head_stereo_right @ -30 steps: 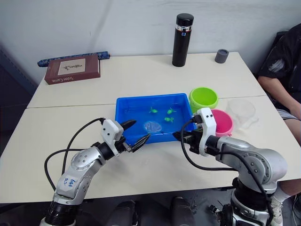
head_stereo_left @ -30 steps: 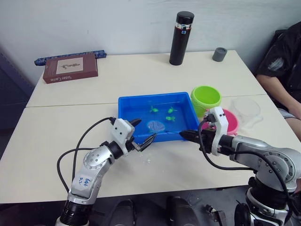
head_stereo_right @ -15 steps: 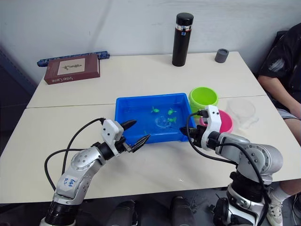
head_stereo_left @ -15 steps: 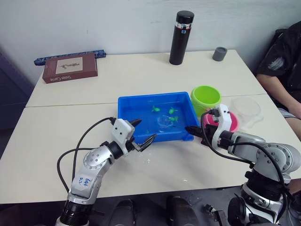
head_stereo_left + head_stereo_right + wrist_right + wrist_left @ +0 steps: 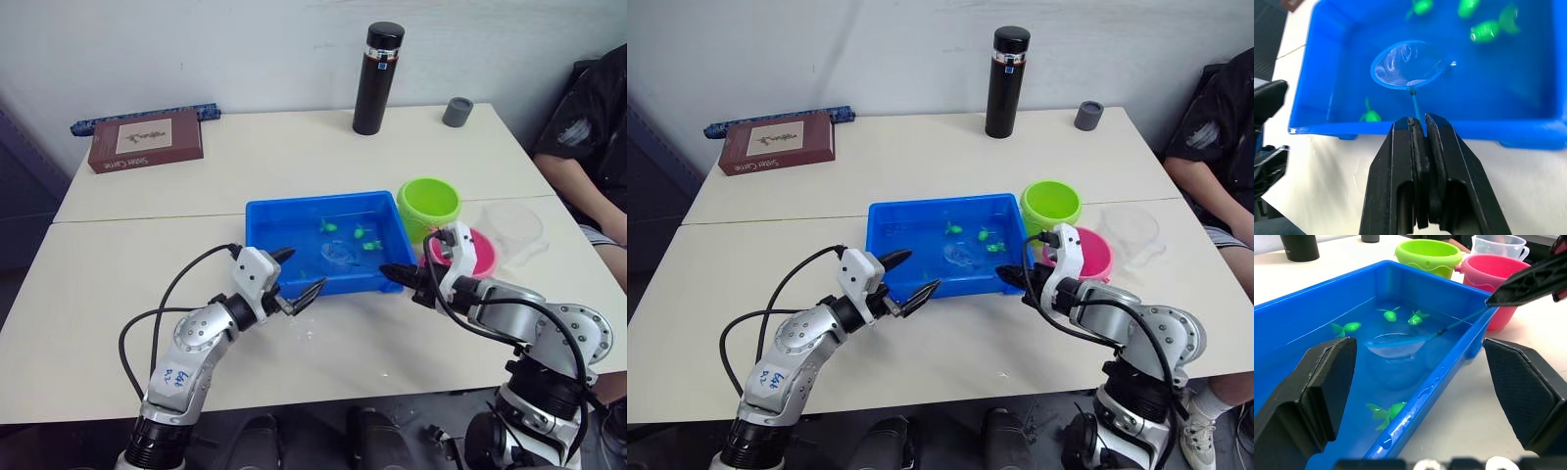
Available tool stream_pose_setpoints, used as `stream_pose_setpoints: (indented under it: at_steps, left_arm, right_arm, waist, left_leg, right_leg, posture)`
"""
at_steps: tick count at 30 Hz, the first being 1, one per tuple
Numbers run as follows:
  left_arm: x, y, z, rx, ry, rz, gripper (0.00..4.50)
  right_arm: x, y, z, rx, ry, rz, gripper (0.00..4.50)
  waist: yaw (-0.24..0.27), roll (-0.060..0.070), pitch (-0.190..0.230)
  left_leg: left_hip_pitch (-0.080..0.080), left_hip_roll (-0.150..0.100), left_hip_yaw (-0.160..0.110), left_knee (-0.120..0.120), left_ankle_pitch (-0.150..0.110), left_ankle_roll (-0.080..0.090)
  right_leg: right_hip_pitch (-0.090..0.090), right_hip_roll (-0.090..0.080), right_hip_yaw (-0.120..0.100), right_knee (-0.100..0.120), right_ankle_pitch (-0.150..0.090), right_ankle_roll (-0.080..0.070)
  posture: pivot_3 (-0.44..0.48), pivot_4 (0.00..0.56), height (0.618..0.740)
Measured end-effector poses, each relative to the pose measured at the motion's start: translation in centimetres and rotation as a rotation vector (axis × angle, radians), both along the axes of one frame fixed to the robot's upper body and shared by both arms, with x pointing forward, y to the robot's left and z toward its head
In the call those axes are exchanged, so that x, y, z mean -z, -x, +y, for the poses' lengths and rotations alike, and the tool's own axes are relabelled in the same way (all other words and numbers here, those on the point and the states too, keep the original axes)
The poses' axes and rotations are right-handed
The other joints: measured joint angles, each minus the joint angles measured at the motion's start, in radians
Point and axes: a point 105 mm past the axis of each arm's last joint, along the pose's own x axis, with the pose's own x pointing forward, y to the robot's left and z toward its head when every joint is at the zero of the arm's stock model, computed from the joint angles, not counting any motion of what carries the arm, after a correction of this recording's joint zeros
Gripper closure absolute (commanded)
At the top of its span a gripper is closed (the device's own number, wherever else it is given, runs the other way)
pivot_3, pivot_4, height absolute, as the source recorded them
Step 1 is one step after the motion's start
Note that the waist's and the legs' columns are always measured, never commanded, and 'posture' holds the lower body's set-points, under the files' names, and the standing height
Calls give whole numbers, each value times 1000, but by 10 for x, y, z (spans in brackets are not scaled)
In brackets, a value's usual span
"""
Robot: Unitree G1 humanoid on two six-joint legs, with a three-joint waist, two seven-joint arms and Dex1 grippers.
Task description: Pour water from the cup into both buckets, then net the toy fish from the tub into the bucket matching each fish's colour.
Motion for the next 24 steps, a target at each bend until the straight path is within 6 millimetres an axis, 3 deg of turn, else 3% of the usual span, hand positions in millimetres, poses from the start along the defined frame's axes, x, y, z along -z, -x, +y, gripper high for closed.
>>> stream_pose_setpoints:
  at_steps: [13,24]
  left_arm:
    - [-1,0,-1,5,-1,-3,55]
    - [-2,-1,-2,11,0,-7,55]
  right_arm:
    - [1,-5,-28,104,71,21,4500]
    - [-2,-7,-34,123,215,-40,4500]
  waist:
    - [3,0,0]
    - [3,0,0]
  left_leg:
    - [-1,0,-1,0,0,0]
    - [-3,0,-1,0,0,0]
  right_leg:
    - [0,0,-1,-2,0,0]
    - [-1,1,-1,-2,0,0]
  posture:
    - [0,150,740]
    - [0,150,740]
